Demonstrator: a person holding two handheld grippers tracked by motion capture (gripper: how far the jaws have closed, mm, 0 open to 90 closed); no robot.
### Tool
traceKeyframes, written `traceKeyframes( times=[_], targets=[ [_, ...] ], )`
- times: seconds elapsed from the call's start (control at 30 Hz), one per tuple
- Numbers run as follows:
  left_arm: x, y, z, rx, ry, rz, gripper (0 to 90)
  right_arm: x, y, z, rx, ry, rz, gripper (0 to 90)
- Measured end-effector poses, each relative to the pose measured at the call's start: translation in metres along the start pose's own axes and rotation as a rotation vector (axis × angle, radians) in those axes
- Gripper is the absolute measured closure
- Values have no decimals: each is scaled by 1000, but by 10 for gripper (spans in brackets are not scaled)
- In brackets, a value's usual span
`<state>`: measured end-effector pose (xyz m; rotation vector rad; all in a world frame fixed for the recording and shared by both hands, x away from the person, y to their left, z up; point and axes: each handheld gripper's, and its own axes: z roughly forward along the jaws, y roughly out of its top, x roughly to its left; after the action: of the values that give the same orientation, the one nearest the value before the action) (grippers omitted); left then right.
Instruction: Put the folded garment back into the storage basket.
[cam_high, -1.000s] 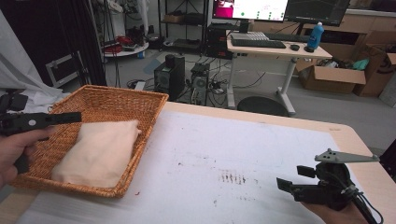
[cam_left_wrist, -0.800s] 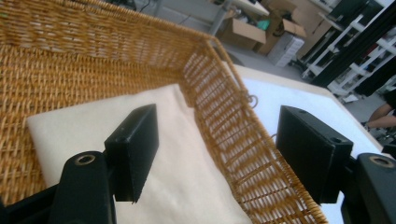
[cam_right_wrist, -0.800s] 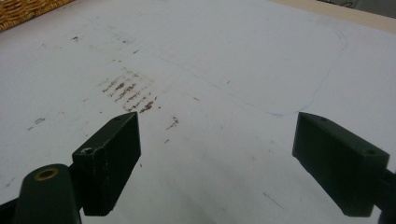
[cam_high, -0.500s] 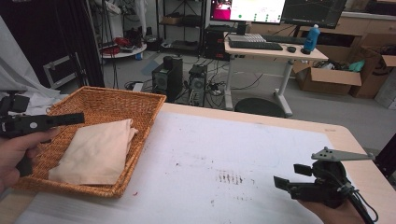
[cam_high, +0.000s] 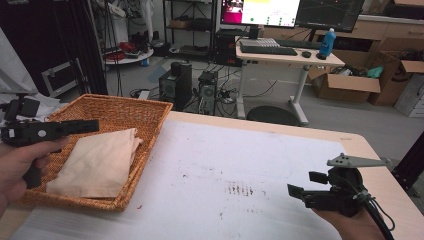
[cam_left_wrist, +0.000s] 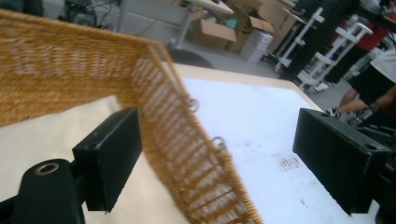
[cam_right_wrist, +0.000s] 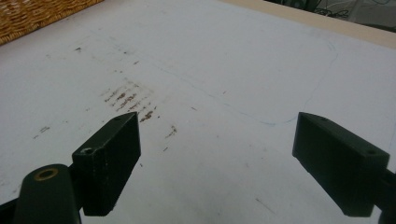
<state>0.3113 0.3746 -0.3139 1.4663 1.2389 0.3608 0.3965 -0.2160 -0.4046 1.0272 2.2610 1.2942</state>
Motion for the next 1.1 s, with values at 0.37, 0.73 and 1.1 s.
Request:
traceKeyframes(
  times=[0.37, 0.73, 1.1],
  targets=[
    [-52, 6, 21, 9, -110, 107, 159, 2, 12, -18, -36, -16, -6, 149],
    [-108, -12, 72, 75, -229, 204, 159, -3, 19, -34, -63, -25, -12, 147],
    [-139, -57, 141, 151, -279, 199, 160, -4, 18, -21, -61, 10, -19, 145]
  ],
)
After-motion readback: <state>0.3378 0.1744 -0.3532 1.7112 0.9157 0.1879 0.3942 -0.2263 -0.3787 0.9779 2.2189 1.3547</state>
